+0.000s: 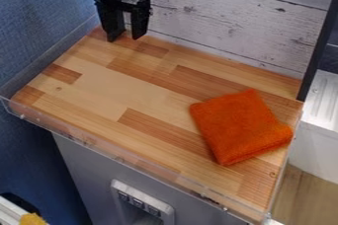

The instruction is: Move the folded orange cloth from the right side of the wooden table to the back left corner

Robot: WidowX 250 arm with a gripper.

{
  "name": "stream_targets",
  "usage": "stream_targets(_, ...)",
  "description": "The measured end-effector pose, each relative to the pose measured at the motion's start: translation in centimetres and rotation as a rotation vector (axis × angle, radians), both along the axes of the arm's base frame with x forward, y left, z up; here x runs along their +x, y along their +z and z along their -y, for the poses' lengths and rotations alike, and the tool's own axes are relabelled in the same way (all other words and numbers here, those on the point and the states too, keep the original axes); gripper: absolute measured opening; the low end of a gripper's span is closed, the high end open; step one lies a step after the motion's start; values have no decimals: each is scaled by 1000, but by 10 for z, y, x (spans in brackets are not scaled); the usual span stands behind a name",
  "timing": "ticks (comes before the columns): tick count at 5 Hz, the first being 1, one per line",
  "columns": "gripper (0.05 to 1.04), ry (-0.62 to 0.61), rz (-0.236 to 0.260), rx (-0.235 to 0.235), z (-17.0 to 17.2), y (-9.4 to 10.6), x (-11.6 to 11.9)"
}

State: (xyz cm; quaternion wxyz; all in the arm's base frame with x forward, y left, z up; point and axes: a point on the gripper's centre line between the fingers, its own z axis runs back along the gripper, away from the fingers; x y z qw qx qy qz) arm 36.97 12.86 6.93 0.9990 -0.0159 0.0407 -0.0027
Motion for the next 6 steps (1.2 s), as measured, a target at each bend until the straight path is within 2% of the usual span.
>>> stream_targets(1, 1000, -28, -40, -11, 16, -15, -10)
stream_targets(2, 997, -102, 4, 1, 51, -7, -17)
stream_targets(4, 997, -219, 85, 47, 127, -12, -38)
stream_targets(6, 999, -322, 144, 53, 191, -16, -60)
